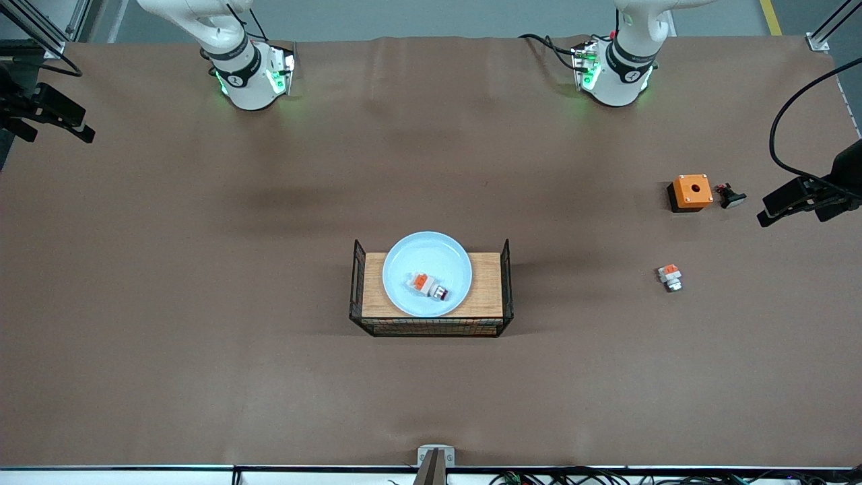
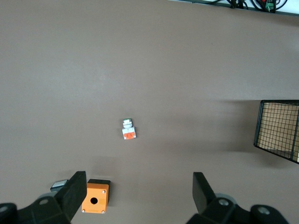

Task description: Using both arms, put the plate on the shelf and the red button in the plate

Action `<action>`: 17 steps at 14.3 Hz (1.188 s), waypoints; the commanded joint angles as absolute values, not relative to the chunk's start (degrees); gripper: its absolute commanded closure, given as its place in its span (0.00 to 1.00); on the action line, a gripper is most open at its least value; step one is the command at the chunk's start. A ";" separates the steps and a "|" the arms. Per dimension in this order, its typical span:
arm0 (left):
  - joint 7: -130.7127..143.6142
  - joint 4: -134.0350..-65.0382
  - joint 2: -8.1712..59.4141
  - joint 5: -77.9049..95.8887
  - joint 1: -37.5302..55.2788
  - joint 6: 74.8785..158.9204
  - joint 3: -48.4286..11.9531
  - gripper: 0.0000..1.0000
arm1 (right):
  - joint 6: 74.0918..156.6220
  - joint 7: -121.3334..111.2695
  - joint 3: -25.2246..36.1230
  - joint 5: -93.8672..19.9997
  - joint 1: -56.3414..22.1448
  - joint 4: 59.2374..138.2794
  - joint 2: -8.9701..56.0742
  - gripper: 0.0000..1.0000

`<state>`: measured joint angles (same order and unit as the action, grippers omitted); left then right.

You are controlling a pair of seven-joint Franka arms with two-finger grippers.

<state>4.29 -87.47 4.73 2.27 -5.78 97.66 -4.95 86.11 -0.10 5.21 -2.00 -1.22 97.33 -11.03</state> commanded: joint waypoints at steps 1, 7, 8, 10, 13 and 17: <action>3.25 -87.10 4.92 1.85 -5.89 98.26 -5.27 0.00 | 84.99 -0.26 5.19 -1.23 -0.97 97.39 -12.22 0.00; 2.46 -88.24 3.78 1.85 -5.37 98.17 -4.66 0.00 | 84.46 -0.09 5.10 0.53 -0.97 97.29 -12.13 0.00; 2.46 -88.33 3.69 1.85 -3.88 98.17 -3.01 0.00 | 84.46 0.00 5.10 0.53 -1.05 97.21 -12.04 0.00; 2.46 -88.42 3.08 1.85 -1.07 98.17 -0.18 0.00 | 84.38 0.17 4.92 0.44 -1.14 96.33 -11.78 0.00; 2.55 -88.77 2.81 1.85 1.40 98.17 1.39 0.00 | 84.38 0.09 4.92 0.53 -1.06 95.10 -11.08 0.00; 2.55 -88.59 2.38 1.76 1.50 98.17 1.58 0.00 | 84.38 0.09 4.92 0.44 -1.05 94.74 -10.90 0.00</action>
